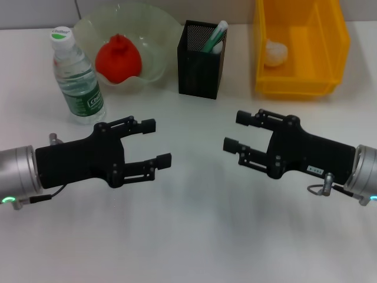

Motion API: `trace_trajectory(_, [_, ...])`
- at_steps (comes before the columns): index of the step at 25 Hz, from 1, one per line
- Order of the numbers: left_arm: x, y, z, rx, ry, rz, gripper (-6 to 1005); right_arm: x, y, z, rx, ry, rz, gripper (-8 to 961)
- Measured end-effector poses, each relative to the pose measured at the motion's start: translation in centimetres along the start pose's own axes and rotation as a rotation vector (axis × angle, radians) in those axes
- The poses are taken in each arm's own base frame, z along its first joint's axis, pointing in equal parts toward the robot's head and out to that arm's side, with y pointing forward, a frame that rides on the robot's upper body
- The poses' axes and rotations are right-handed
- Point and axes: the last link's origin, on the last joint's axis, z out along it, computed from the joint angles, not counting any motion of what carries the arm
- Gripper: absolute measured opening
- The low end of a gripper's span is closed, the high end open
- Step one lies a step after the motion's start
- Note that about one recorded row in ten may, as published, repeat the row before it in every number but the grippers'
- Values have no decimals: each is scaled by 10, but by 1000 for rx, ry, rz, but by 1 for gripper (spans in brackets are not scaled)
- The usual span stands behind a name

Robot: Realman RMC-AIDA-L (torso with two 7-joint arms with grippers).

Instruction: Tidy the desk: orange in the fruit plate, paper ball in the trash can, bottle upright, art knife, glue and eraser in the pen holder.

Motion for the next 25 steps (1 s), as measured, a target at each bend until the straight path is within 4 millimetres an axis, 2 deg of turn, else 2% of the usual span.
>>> trace_trajectory(6, [0, -3, -5, -6, -34, 13, 805, 4, 4, -1, -11, 15, 29, 649])
trace_trajectory(13, [4, -4, 3, -70, -90, 3, 805, 7, 5, -1, -25, 38, 34, 666])
trace_trajectory(16, [5, -4, 1, -68, -86, -20, 805, 6, 4, -2, -15, 32, 32, 782])
trace_trajectory(25, [1, -2, 3, -37, -62, -10, 805, -1, -2, 1, -16, 27, 3, 782])
